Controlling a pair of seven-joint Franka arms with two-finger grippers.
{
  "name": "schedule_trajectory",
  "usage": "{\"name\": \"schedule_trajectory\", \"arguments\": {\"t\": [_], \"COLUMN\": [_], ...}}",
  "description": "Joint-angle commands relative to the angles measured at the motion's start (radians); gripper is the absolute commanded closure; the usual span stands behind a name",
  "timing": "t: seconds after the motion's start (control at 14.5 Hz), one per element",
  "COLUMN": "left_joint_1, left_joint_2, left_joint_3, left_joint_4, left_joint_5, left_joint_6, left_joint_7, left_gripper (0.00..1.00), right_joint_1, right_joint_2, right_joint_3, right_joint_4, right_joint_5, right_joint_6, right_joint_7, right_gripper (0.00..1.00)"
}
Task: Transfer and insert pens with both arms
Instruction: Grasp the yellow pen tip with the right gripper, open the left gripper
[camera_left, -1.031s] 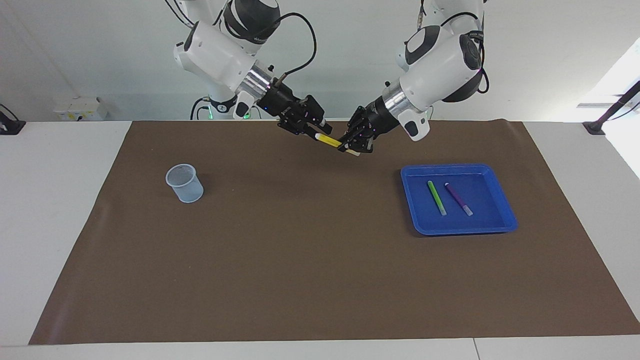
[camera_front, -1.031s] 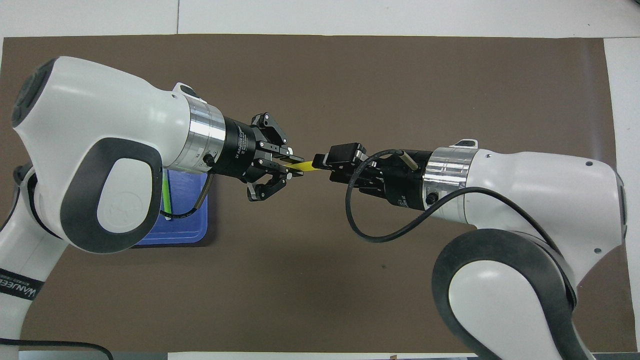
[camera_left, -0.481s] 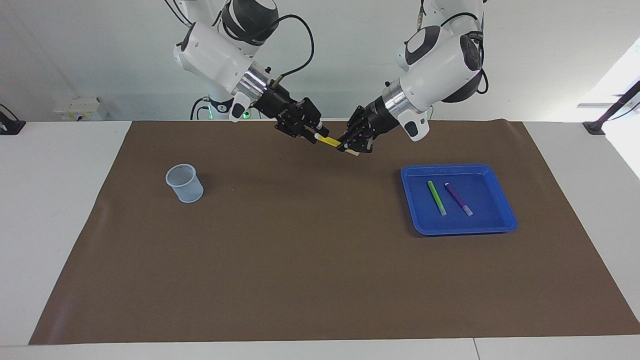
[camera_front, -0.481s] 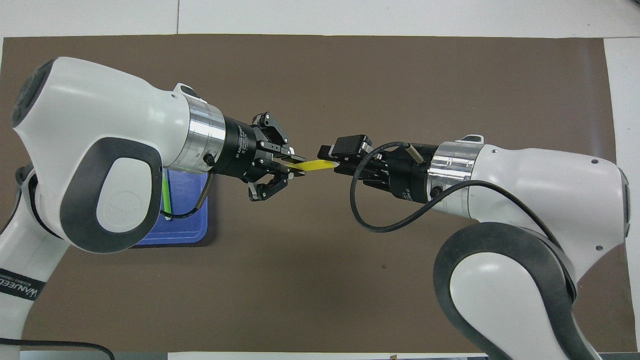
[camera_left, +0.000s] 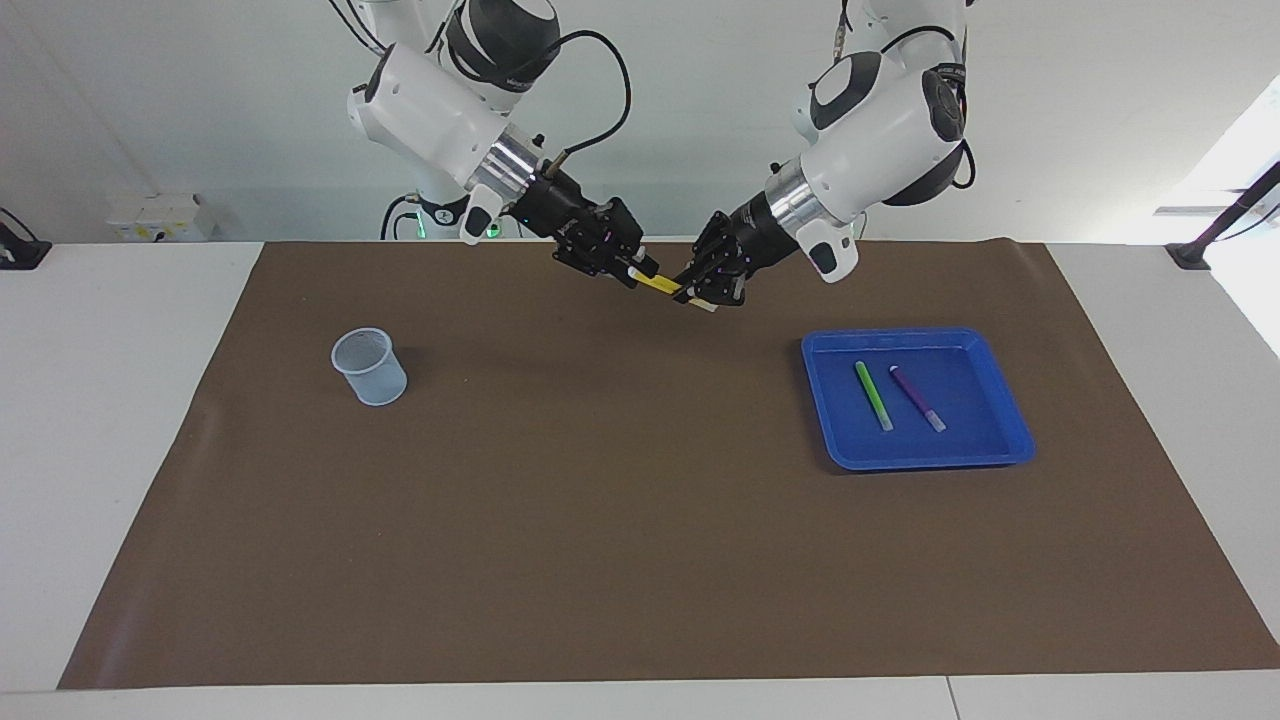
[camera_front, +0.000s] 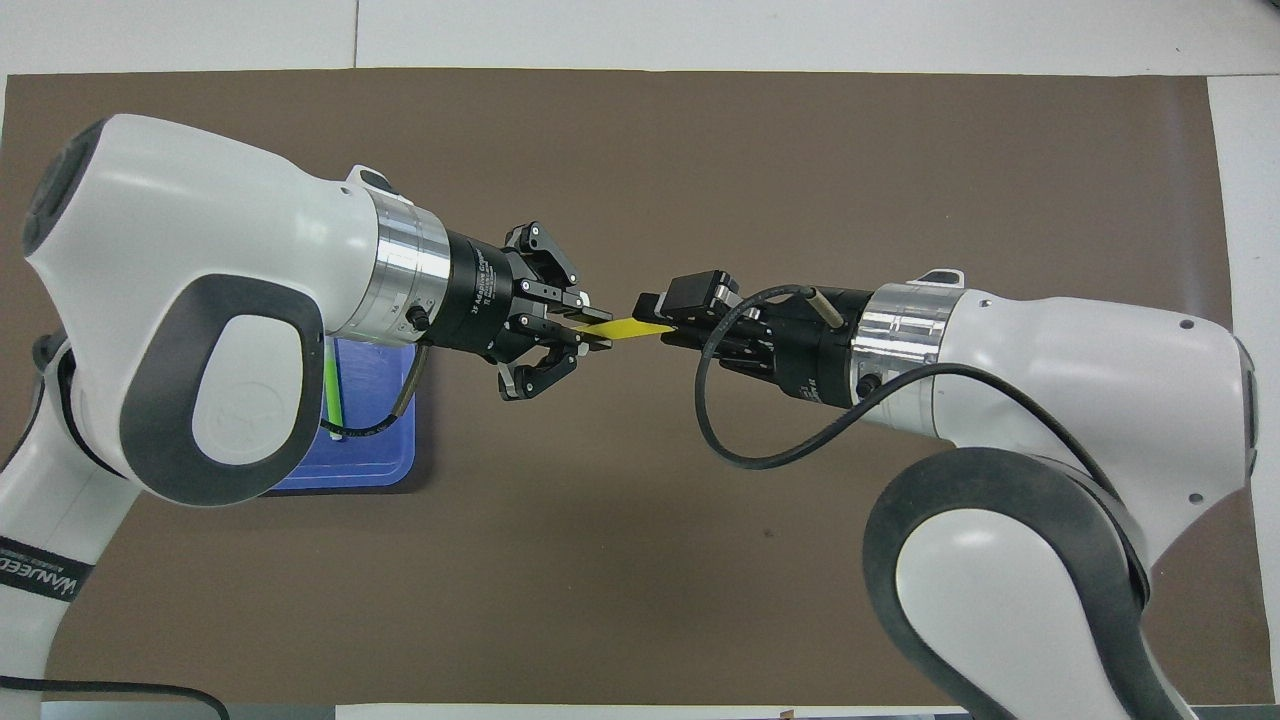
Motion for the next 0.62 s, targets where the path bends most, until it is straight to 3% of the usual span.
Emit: {"name": "schedule_trajectory", "arguments": {"t": [0.0, 0.21, 0.34, 0.48, 0.55], "left_joint_1": [-0.002, -0.002, -0.002, -0.002, -0.002], "left_joint_2": [-0.03, -0.03, -0.03, -0.03, -0.03], "left_joint_3": [0.006, 0.006, 0.006, 0.006, 0.006], "left_joint_4": [-0.033, -0.033, -0.033, -0.032, -0.033], "left_joint_5": [-0.023, -0.023, -0.023, -0.024, -0.024], "left_joint_6": [0.018, 0.018, 0.018, 0.018, 0.018], "left_joint_7": [-0.009, -0.009, -0.009, -0.009, -0.009], "left_gripper": [1.0, 1.0, 1.0, 1.0, 1.0], "right_joint_1": [0.0, 0.0, 0.0, 0.0, 0.0], "right_joint_2": [0.008, 0.008, 0.007, 0.008, 0.008], "right_joint_3": [0.003, 0.003, 0.003, 0.003, 0.003], "right_joint_4": [0.01, 0.01, 0.008, 0.008, 0.008], "right_joint_5": [-0.014, -0.014, -0.014, -0.014, -0.014], "right_joint_6": [0.013, 0.013, 0.013, 0.01, 0.005], "right_joint_7": [-0.009, -0.011, -0.012, -0.014, -0.012], "right_gripper": [0.59, 0.6, 0.74, 1.0, 1.0]}}
